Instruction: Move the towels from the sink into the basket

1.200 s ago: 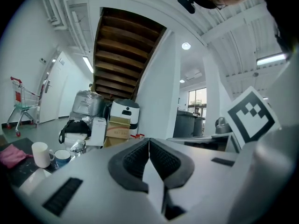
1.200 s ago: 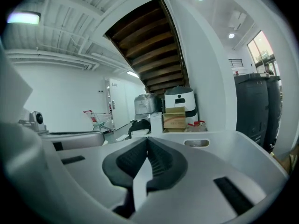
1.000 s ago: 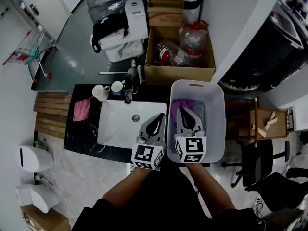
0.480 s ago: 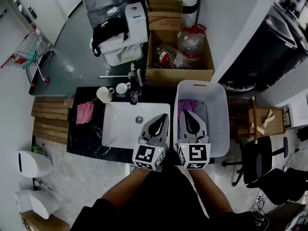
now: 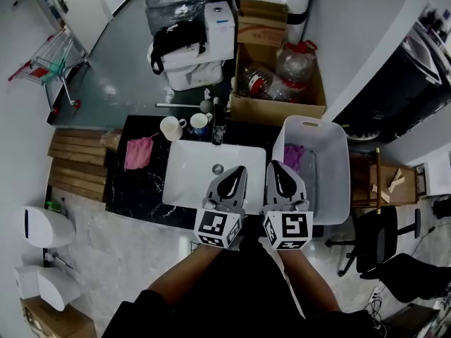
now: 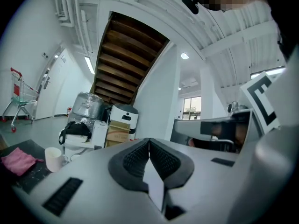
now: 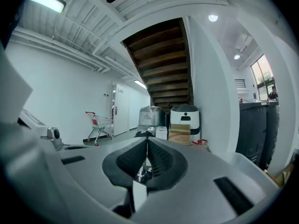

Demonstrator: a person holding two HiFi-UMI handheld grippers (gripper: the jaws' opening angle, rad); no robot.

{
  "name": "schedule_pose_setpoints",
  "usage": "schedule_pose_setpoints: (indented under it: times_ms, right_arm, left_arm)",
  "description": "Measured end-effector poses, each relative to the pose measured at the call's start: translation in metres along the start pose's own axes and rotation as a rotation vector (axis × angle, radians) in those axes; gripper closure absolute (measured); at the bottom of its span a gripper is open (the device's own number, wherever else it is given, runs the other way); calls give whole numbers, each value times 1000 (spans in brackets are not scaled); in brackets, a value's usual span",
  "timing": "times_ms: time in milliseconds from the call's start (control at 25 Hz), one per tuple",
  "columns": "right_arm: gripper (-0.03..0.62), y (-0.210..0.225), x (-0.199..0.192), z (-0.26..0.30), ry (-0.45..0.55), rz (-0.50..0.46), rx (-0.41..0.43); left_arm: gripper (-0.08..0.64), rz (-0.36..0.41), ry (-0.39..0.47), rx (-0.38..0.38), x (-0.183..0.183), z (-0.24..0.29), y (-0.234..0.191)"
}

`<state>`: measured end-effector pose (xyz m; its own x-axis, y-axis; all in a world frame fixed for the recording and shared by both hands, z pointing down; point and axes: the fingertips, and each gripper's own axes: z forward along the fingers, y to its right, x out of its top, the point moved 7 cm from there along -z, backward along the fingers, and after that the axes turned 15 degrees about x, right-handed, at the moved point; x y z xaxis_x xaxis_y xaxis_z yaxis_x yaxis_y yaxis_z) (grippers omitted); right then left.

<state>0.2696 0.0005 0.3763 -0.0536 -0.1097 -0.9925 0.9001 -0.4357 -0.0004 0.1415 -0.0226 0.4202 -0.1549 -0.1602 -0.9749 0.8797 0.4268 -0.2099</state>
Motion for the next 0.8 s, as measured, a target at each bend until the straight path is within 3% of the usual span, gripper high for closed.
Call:
schedule_pose_setpoints:
  times_ms: [480,800]
  right_arm:
    - [574,-117,-19,54,-51,0,169]
    - [574,-203,-32,99,-96,5,304]
  left_arm:
    - [546,10,30,130,11,-79,-110]
    - [546,2,15,288,12,-144,-196]
